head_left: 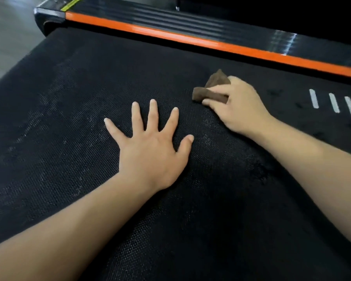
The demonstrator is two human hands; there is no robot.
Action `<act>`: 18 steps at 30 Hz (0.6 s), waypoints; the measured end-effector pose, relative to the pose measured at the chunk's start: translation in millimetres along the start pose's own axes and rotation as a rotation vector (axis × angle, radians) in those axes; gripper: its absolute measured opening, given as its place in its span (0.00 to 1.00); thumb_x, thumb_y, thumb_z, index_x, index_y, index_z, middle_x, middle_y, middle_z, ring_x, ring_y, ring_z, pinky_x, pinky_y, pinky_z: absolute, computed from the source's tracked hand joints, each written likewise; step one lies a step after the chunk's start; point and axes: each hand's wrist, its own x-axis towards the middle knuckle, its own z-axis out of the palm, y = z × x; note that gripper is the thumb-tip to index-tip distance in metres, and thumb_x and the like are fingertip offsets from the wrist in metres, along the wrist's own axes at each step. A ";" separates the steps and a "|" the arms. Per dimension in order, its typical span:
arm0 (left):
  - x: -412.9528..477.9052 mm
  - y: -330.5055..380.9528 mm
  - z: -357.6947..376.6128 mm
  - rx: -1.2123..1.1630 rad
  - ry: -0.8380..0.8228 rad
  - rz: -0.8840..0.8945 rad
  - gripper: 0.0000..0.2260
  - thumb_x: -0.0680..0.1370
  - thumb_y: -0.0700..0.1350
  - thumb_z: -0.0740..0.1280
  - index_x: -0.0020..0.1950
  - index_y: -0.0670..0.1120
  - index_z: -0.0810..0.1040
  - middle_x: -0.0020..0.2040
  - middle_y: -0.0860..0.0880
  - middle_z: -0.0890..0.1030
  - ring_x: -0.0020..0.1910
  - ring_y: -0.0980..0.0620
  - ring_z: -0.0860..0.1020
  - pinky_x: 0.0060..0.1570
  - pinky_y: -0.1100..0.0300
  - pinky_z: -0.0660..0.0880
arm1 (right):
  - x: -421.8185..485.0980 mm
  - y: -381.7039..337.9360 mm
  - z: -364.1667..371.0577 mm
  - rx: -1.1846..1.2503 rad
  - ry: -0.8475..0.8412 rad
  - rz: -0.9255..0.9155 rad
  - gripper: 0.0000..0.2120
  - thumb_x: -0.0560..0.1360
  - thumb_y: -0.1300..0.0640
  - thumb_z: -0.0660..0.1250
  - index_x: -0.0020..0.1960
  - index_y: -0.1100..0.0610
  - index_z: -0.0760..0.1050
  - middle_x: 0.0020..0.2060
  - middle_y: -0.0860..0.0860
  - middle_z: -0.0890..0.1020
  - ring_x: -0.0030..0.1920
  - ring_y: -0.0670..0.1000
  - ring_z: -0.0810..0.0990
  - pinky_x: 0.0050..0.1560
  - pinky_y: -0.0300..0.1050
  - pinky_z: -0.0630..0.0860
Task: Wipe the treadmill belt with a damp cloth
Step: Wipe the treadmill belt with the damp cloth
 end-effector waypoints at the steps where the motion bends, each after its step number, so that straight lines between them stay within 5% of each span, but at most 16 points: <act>1: 0.0 -0.4 2.1 0.001 0.014 0.005 0.32 0.79 0.72 0.40 0.83 0.63 0.43 0.85 0.48 0.42 0.82 0.39 0.36 0.69 0.20 0.37 | 9.5 5.4 -1.6 -0.037 0.019 -0.008 0.13 0.77 0.42 0.67 0.57 0.43 0.83 0.50 0.55 0.78 0.53 0.60 0.77 0.57 0.56 0.73; 5: -0.7 -1.4 3.4 0.003 0.032 0.017 0.32 0.80 0.71 0.39 0.83 0.62 0.43 0.85 0.47 0.42 0.82 0.39 0.36 0.69 0.20 0.38 | 78.1 33.2 -4.0 -0.065 0.148 0.283 0.13 0.76 0.41 0.67 0.44 0.51 0.81 0.42 0.51 0.78 0.52 0.62 0.79 0.52 0.53 0.73; 11: -1.5 -0.3 2.1 0.006 0.048 0.027 0.33 0.79 0.71 0.38 0.83 0.61 0.44 0.85 0.47 0.43 0.82 0.37 0.37 0.69 0.20 0.38 | 47.5 0.5 14.1 0.013 0.033 0.003 0.11 0.77 0.42 0.67 0.54 0.43 0.84 0.47 0.51 0.76 0.50 0.54 0.74 0.54 0.50 0.69; 15: -1.9 -0.7 3.4 0.004 0.043 0.037 0.33 0.79 0.71 0.38 0.83 0.61 0.43 0.85 0.46 0.42 0.82 0.37 0.37 0.69 0.20 0.38 | 102.7 22.5 4.3 -0.089 0.121 0.259 0.13 0.77 0.42 0.67 0.41 0.49 0.79 0.43 0.51 0.79 0.52 0.59 0.79 0.52 0.52 0.72; 18: -3.0 -1.9 2.9 -0.010 0.053 0.037 0.33 0.79 0.71 0.38 0.83 0.61 0.44 0.85 0.46 0.43 0.82 0.37 0.37 0.69 0.20 0.38 | 94.8 17.8 11.6 -0.121 0.139 0.252 0.10 0.78 0.41 0.67 0.45 0.46 0.80 0.47 0.51 0.80 0.55 0.59 0.78 0.54 0.52 0.71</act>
